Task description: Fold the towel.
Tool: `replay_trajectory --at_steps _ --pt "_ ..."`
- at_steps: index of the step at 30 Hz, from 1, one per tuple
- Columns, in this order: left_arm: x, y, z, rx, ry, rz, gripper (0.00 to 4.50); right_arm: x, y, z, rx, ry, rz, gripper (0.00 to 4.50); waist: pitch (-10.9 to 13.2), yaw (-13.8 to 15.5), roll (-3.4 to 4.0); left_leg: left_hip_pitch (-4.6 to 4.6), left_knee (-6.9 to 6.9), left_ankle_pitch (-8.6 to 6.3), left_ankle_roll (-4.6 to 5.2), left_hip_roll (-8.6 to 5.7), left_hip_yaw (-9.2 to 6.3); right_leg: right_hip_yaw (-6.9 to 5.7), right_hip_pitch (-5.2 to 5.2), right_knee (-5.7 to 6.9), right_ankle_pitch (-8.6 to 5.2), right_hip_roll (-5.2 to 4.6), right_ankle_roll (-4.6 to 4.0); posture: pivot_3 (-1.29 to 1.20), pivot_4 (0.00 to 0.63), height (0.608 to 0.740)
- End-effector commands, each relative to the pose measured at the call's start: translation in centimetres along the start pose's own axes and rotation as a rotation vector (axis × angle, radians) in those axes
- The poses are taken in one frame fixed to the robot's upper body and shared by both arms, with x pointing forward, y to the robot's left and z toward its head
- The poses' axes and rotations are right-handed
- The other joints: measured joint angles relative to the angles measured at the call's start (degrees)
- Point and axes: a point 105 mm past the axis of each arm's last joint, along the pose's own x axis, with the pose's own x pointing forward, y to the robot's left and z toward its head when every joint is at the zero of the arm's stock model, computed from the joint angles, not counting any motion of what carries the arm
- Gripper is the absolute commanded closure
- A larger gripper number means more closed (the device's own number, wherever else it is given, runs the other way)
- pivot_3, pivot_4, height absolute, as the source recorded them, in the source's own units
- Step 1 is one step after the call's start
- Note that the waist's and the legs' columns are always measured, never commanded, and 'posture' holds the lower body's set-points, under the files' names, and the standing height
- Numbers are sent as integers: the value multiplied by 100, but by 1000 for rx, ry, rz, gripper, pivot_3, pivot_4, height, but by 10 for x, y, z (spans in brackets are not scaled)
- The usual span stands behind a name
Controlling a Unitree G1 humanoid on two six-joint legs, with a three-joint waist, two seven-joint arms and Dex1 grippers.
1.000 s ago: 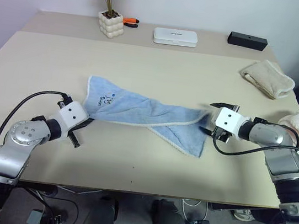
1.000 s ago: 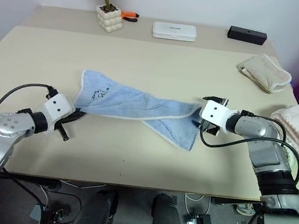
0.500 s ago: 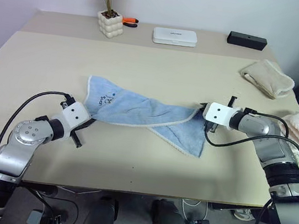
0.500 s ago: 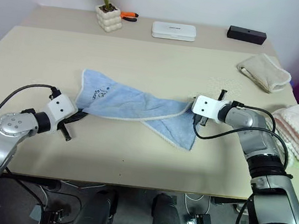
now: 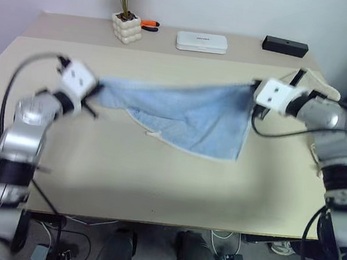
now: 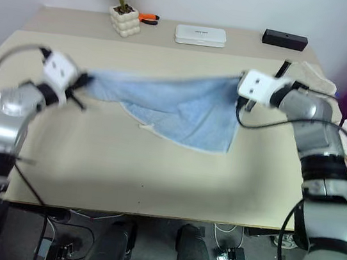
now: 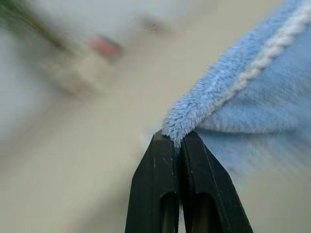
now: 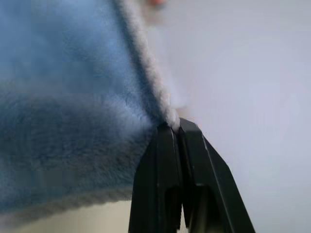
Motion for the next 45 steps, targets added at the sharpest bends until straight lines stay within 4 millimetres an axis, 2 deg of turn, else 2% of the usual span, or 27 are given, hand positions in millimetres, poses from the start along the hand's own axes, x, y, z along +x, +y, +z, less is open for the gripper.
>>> replay_trajectory --at_steps 1,3,4,6,7,10,12,17,21,26,29,33,37,42,45 --pt "7 56 47 1 -154 202 4500 -8 -61 14 -32 -44 -193 4491 -2 -29 1 3 -10 0 0 -2 5 1 -2 -5 -1 -6 2 0 150 737" --pt "9 72 68 2 -212 235 4500 -11 -79 28 -34 -95 -232 4491 -2 -54 2 3 -23 -3 5 -2 19 1 -13 -3 -5 -9 7 0 150 737" --pt "9 74 70 -2 -218 222 4500 -12 -81 32 -25 -116 -229 4491 -3 -70 3 1 -25 -3 4 -1 24 1 -20 -2 -5 -9 7 0 150 737" --pt "-1 63 65 2 -209 93 4500 -18 -70 42 19 -183 -147 4491 -3 -123 4 0 -35 -3 5 -1 29 1 -29 -3 -6 -10 9 0 150 737" --pt "-7 55 59 -8 -192 26 4500 -21 -63 45 47 -209 -100 4491 -3 -157 5 -1 -39 -4 6 0 32 1 -31 -2 -7 -11 10 0 150 737" --pt "-43 23 23 -22 -71 -180 4500 -36 -17 47 163 -231 119 4491 -3 -190 8 -11 -39 -7 11 2 34 3 -42 0 -8 -11 10 0 150 737" --pt "-66 10 7 -51 9 -253 4500 -49 10 44 219 -207 246 4491 1 -167 10 -25 -26 -9 15 5 33 4 -53 13 -8 -11 10 0 150 737" --pt "-123 -20 -18 -133 195 -435 4500 -89 75 28 358 -89 555 4491 3 -90 10 -53 22 -7 12 4 23 -1 -72 35 -3 -11 3 0 150 737" --pt "-162 -39 -26 -203 332 -585 4500 -124 103 20 457 8 755 4491 3 -9 11 -25 25 -8 13 4 28 1 -40 29 -4 -11 -2 0 150 737" --pt "-188 -50 -28 -231 430 -693 4500 -142 110 22 499 38 837 4491 2 -10 10 -16 24 -8 14 5 31 2 -35 26 -13 -10 -17 0 150 737" --pt "-185 -51 -45 -189 477 -676 4500 -128 108 21 485 17 769 4491 2 -19 9 -1 18 -8 14 6 34 4 -25 22 -14 -9 -19 0 150 737" --pt "-162 -48 -58 -170 450 -613 4500 -105 107 13 439 23 691 4491 2 -18 8 18 8 -8 13 6 39 7 -13 20 -16 -6 -22 0 150 737" --pt "-134 -49 -77 -152 443 -583 4500 -73 107 2 382 31 638 4491 2 -18 8 17 7 -7 13 6 41 8 -13 18 -7 -6 -6 0 150 737" --pt "-108 -50 -107 -121 478 -555 4500 -34 111 -13 328 53 588 4491 1 -28 9 16 1 -7 13 5 41 8 -20 22 -5 -5 -5 0 150 737" --pt "-96 -49 -116 -113 479 -526 4500 -18 112 -19 308 61 555 4491 1 -26 9 12 -2 -7 12 6 41 8 -25 23 -5 -5 -5 0 150 737"
